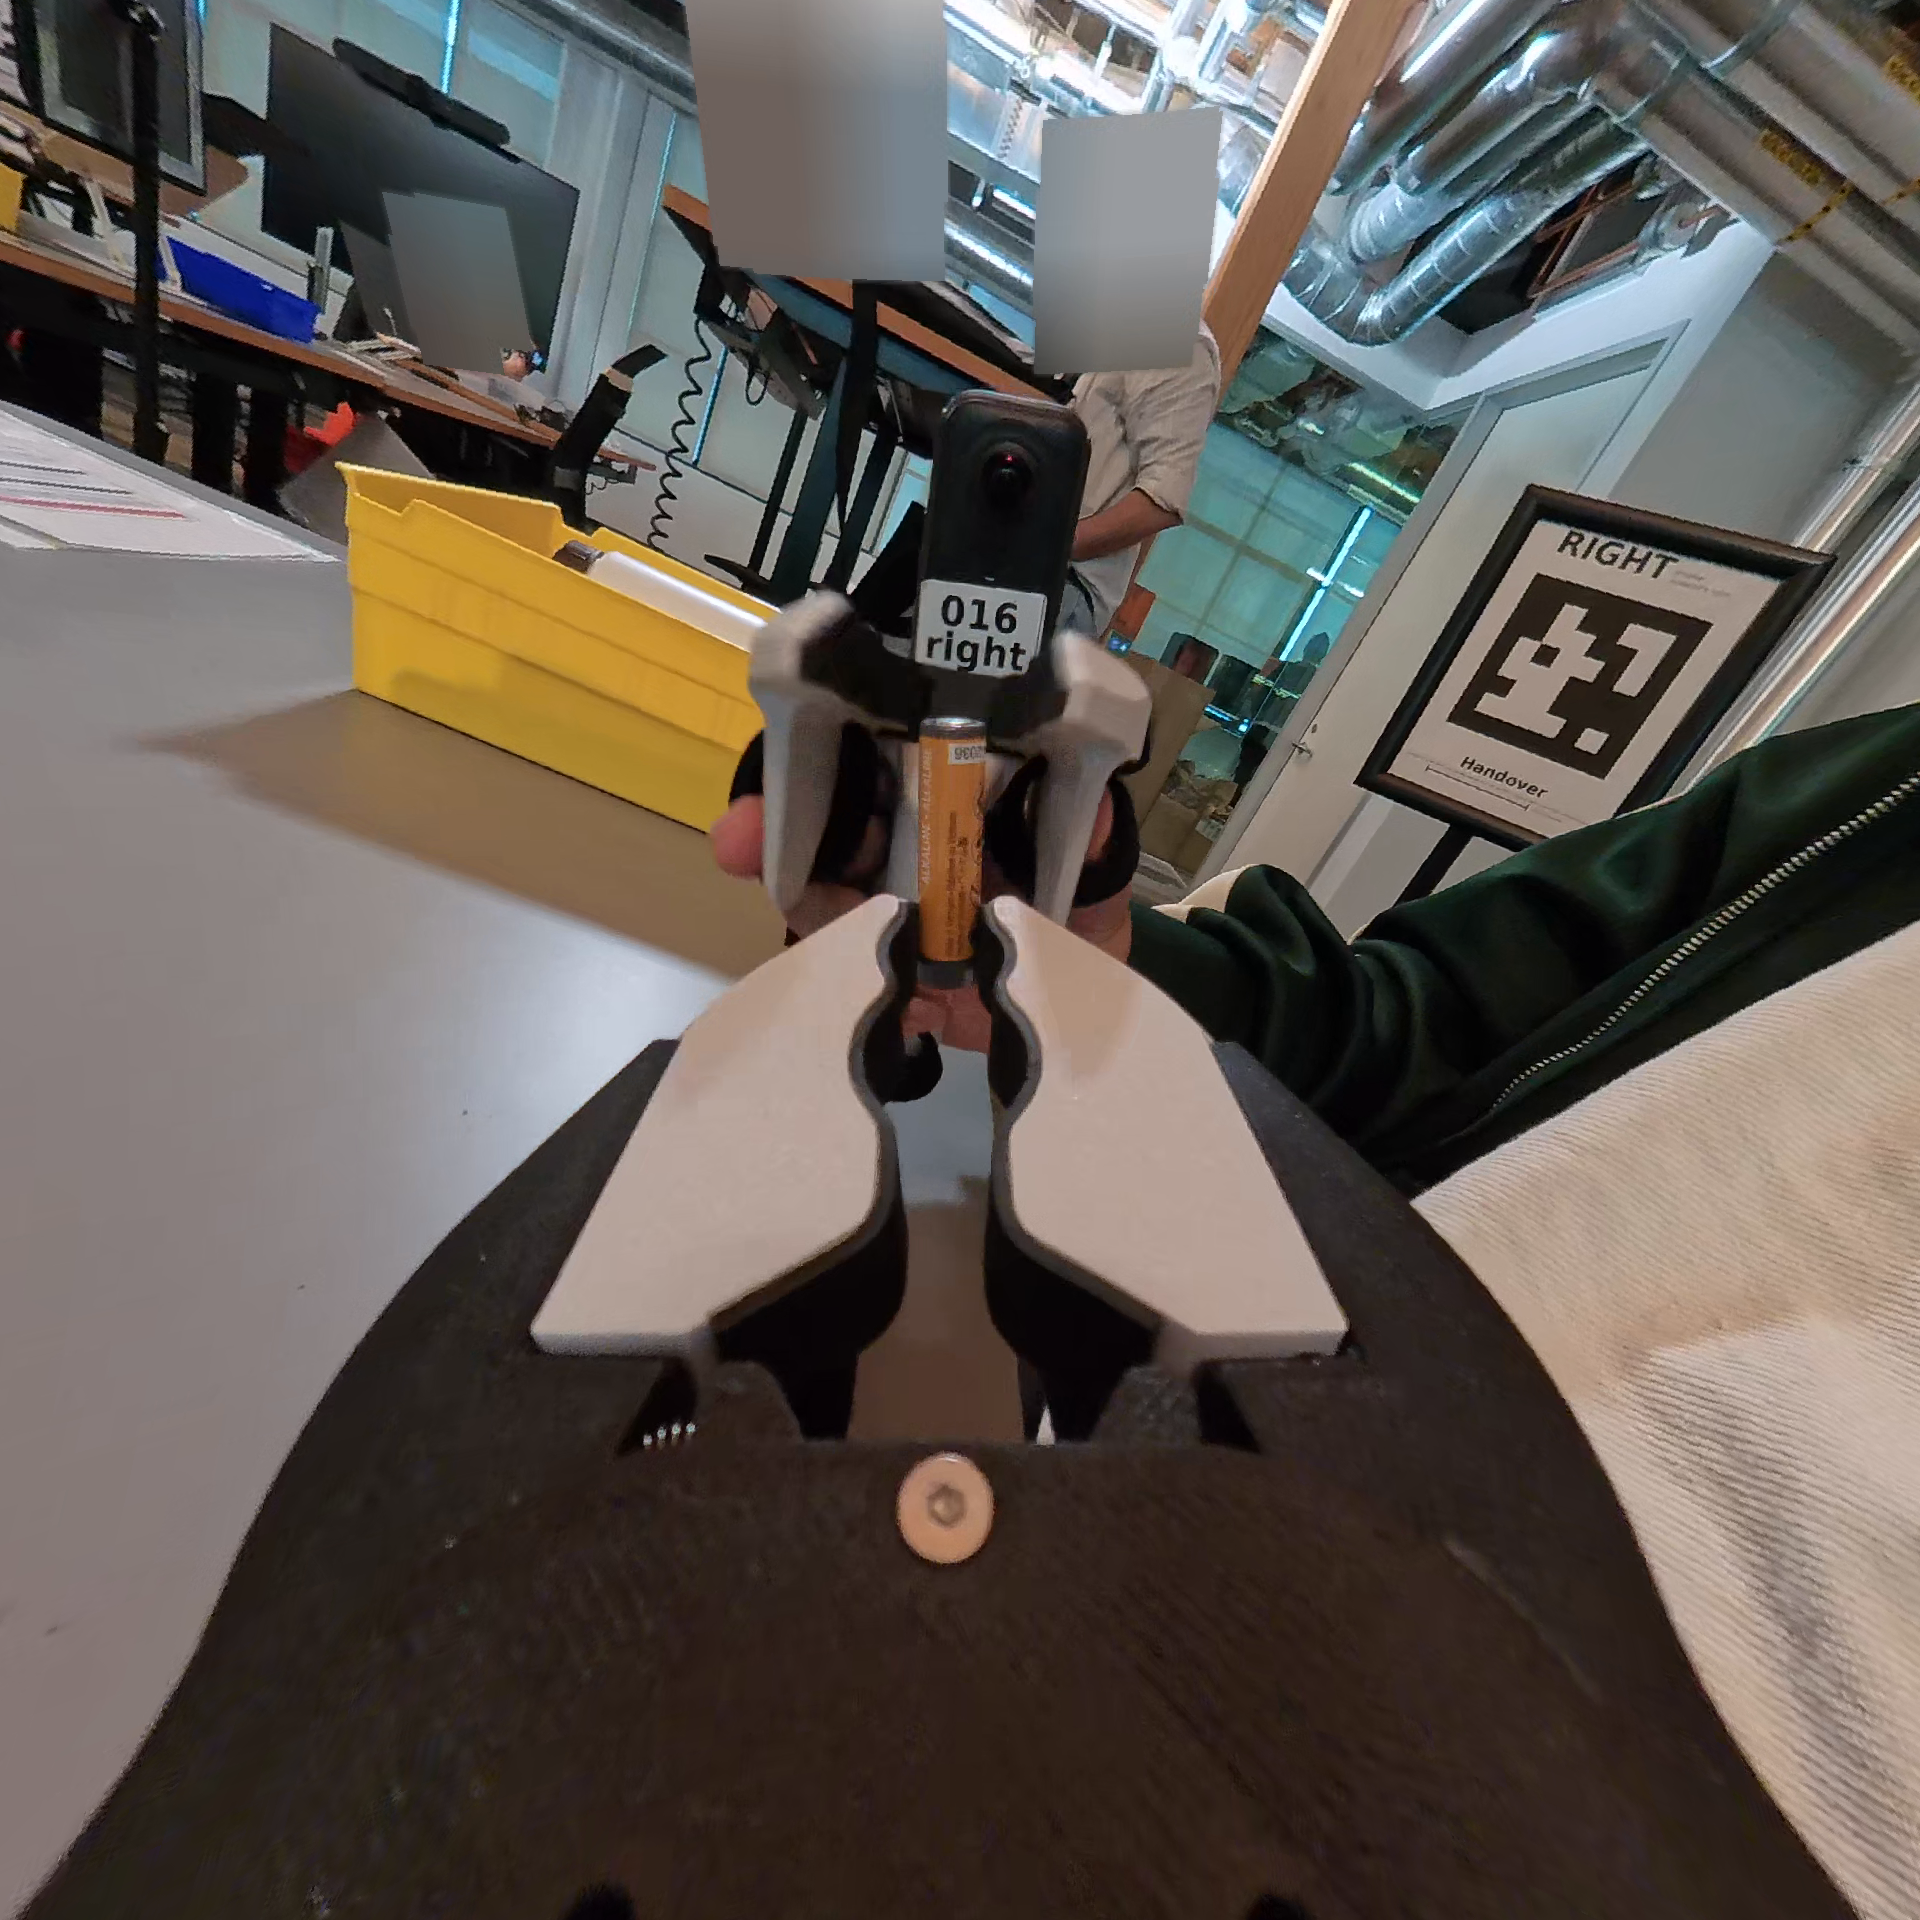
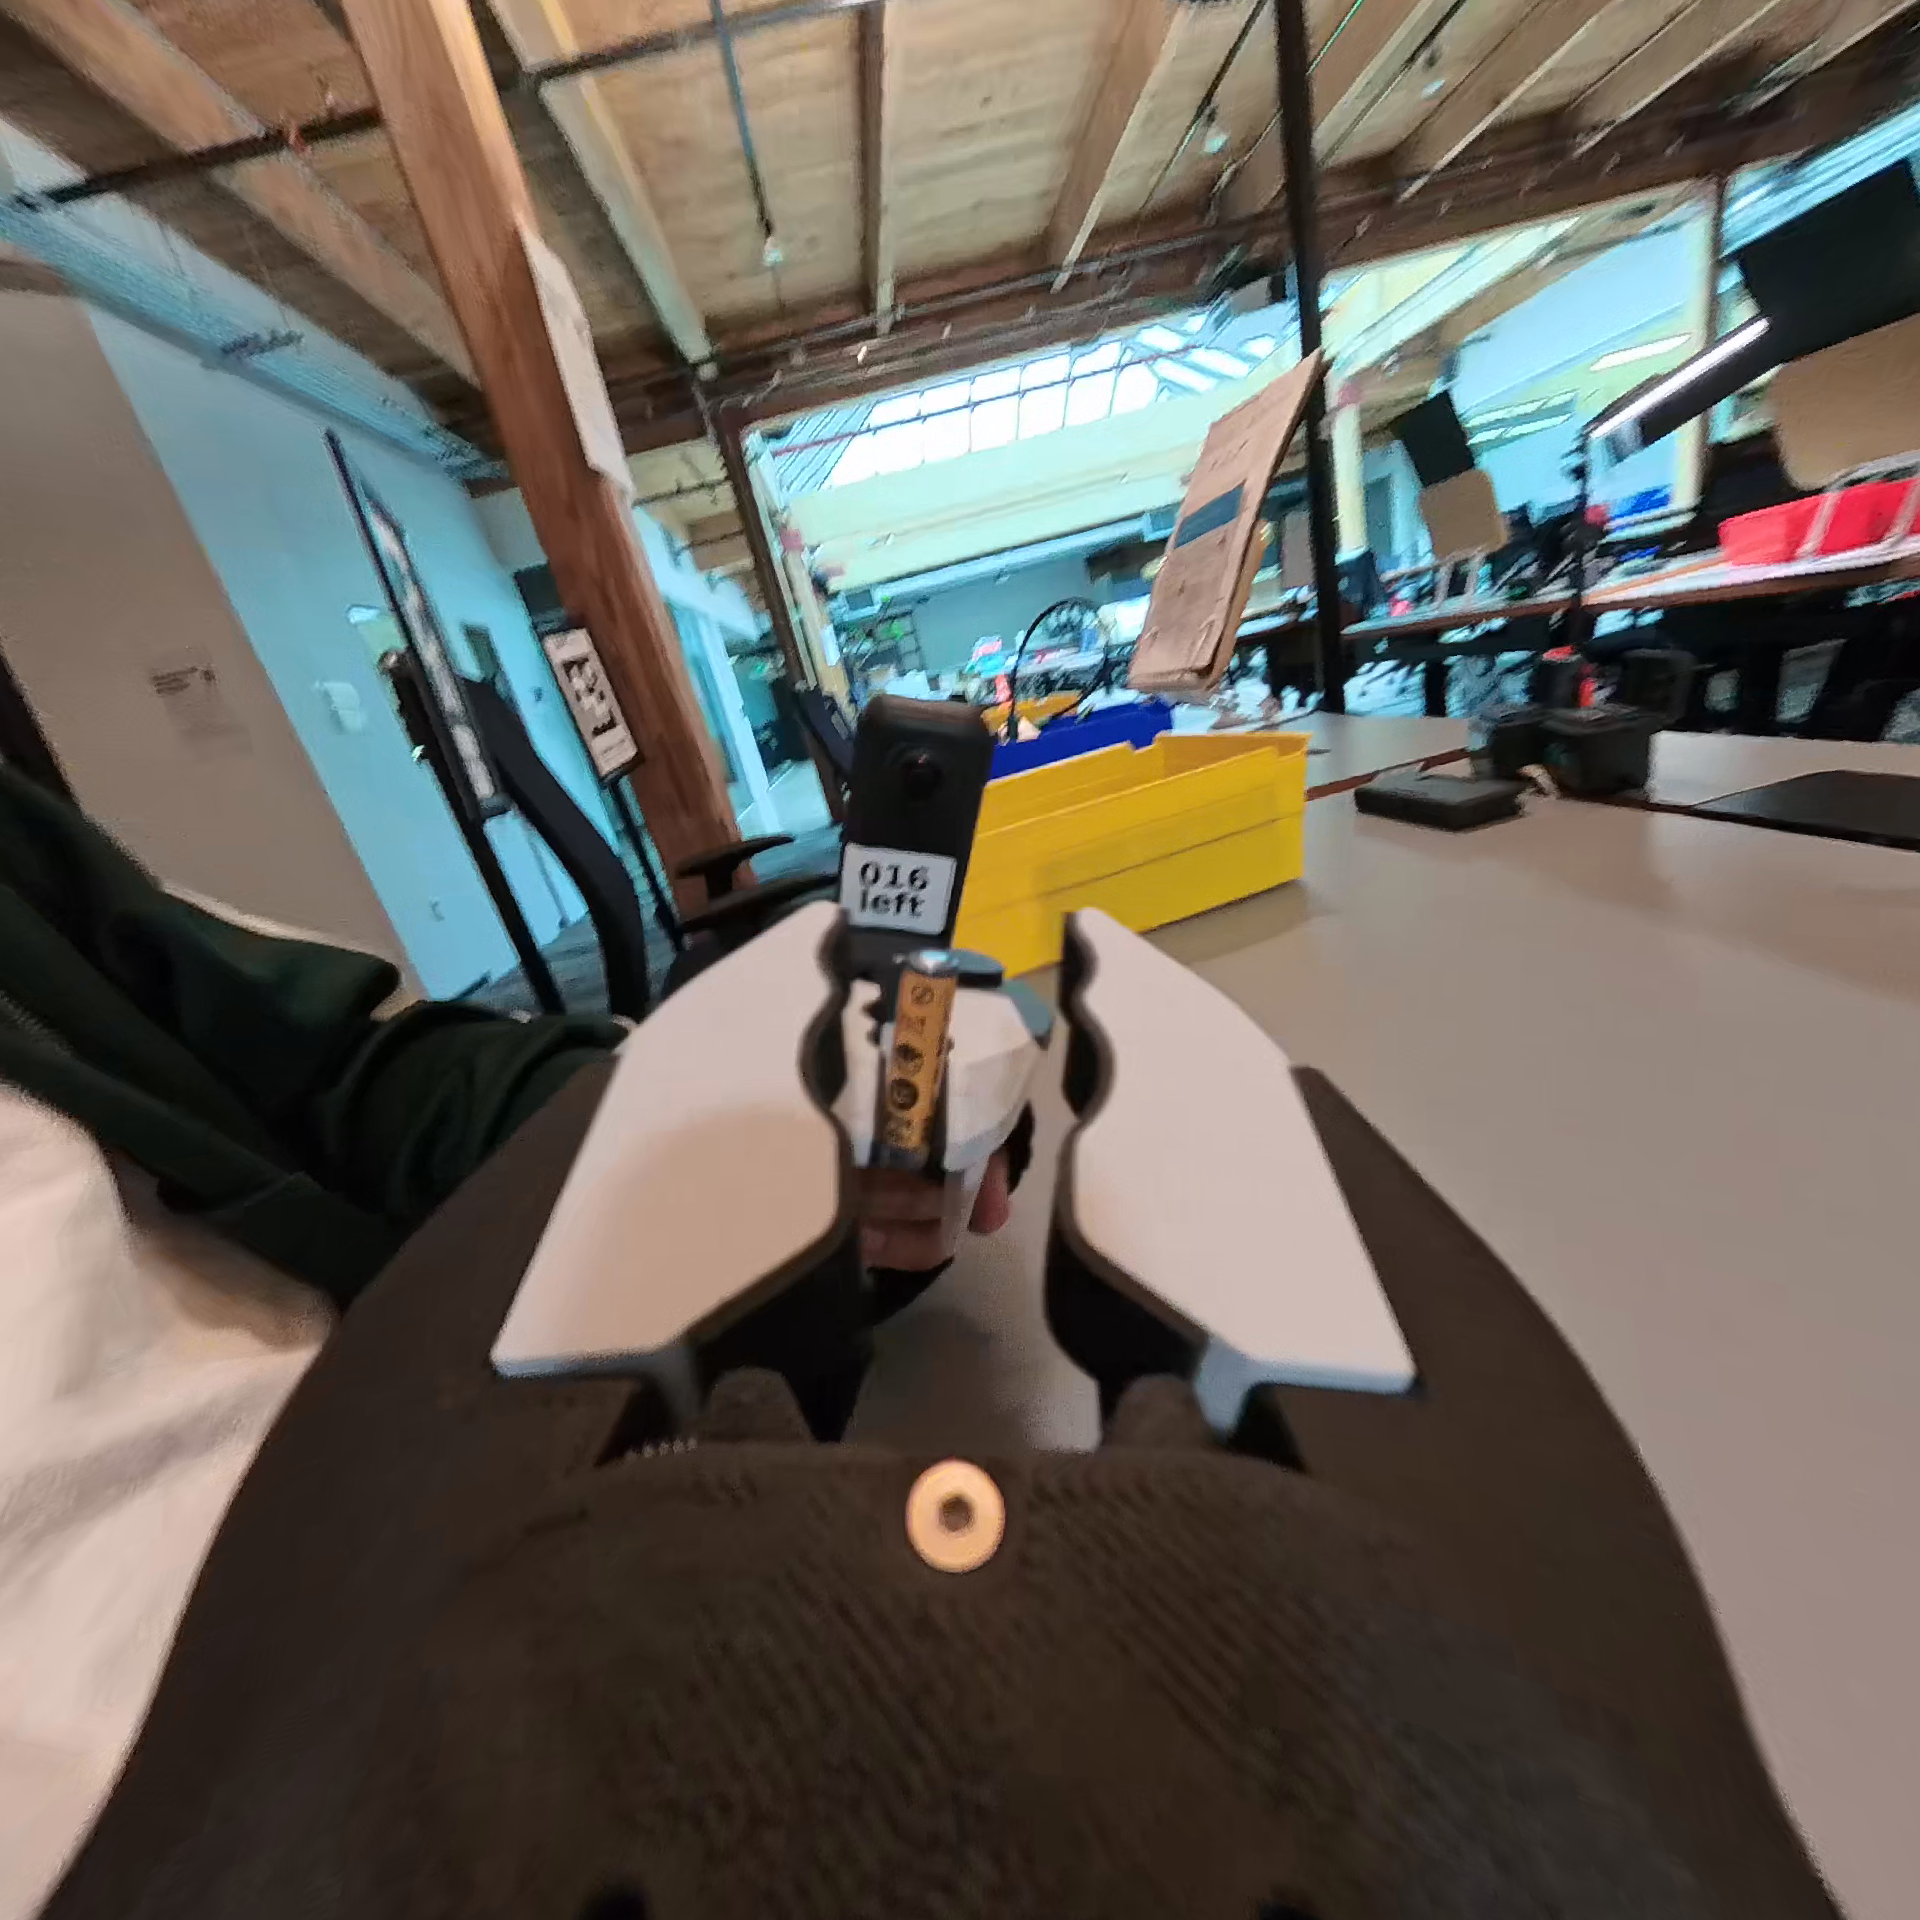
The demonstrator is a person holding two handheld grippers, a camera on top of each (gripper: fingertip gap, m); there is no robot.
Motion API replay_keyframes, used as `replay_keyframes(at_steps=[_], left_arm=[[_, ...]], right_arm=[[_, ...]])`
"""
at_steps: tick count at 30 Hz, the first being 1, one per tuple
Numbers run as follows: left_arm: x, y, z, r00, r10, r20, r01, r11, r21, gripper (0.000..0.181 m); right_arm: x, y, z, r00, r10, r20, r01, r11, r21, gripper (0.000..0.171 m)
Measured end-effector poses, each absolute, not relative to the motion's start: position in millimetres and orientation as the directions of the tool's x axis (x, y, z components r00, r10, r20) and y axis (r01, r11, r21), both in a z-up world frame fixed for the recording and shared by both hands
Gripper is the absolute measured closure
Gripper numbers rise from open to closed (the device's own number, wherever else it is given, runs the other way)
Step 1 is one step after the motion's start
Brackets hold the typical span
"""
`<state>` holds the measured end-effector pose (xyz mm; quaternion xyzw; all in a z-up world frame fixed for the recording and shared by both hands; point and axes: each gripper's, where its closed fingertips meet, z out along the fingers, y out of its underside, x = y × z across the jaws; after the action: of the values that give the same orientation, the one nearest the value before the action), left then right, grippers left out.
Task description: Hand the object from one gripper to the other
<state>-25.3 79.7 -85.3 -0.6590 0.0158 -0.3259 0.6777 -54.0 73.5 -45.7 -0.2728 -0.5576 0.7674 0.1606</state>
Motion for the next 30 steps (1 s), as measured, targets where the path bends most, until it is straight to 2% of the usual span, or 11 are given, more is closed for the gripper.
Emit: replay_keyframes(at_steps=[2, 4, 6, 8, 10, 12, 15, 19, 23, 25, 30], left_arm=[[-29.5, 81.4, -90.4, 0.809, -0.426, 0.406, 0.405, -0.099, -0.909, 0.173], [-37.9, 83.6, -102.3, 0.859, -0.342, 0.382, 0.35, -0.152, -0.924, 0.172], [-45.8, 82.8, -114.3, 0.897, -0.268, 0.352, 0.295, -0.23, -0.927, 0.172], [-51.7, 80.1, -121.0, 0.904, -0.223, 0.364, 0.296, -0.288, -0.911, 0.171], [-54.8, 77.6, -123.7, 0.878, -0.205, 0.432, 0.355, -0.326, -0.876, 0.171], [-56.4, 74.4, -126.0, 0.827, -0.204, 0.524, 0.432, -0.366, -0.824, 0.171], [-60.1, 68.5, -128.2, 0.748, -0.211, 0.629, 0.515, -0.414, -0.751, 0.171], [-64.0, 65.0, -121.5, 0.692, -0.238, 0.682, 0.572, -0.395, -0.719, 0.171], [-55.7, 62.9, -129.7, 0.646, -0.242, 0.724, 0.568, -0.481, -0.668, 0.171], [-47.4, 60.3, -134.7, 0.581, -0.251, 0.774, 0.575, -0.547, -0.609, 0.17], [-36.1, 56.9, -137.1, 0.414, -0.257, 0.873, 0.625, -0.618, -0.478, 0.17]], right_arm=[[-58.2, 86.8, -39.8, -0.766, 0.589, -0.257, 0.026, -0.372, -0.928, 0.119], [-61.4, 100.3, -38.3, -0.71, 0.673, -0.209, -0.028, -0.323, -0.946, 0.115], [-63.1, 108.1, -43.4, -0.628, 0.778, -0.034, -0.101, -0.124, -0.987, 0.121], [-65.1, 112.2, -54.2, -0.523, 0.827, 0.208, -0.142, 0.156, -0.978, 0.127], [-66.4, 111.5, -64.6, -0.42, 0.781, 0.461, -0.17, 0.432, -0.886, 0.138], [-68.4, 107.2, -73.1, -0.328, 0.67, 0.666, -0.181, 0.648, -0.74, 0.14], [-71.2, 96.2, -92.7, -0.285, 0.458, 0.842, -0.168, 0.841, -0.514, 0.141], [-74.3, 86.6, -107.7, -0.281, 0.339, 0.898, -0.164, 0.905, -0.393, 0.142], [-73.0, 85.1, -106.6, -0.24, 0.255, 0.937, -0.186, 0.935, -0.302, 0.14], [-72.4, 80.8, -114.3, -0.243, 0.156, 0.957, -0.202, 0.957, -0.207, 0.139], [-76.2, 66.2, -132.4, -0.179, -0.1, 0.979, -0.228, 0.972, 0.058, 0.154]])
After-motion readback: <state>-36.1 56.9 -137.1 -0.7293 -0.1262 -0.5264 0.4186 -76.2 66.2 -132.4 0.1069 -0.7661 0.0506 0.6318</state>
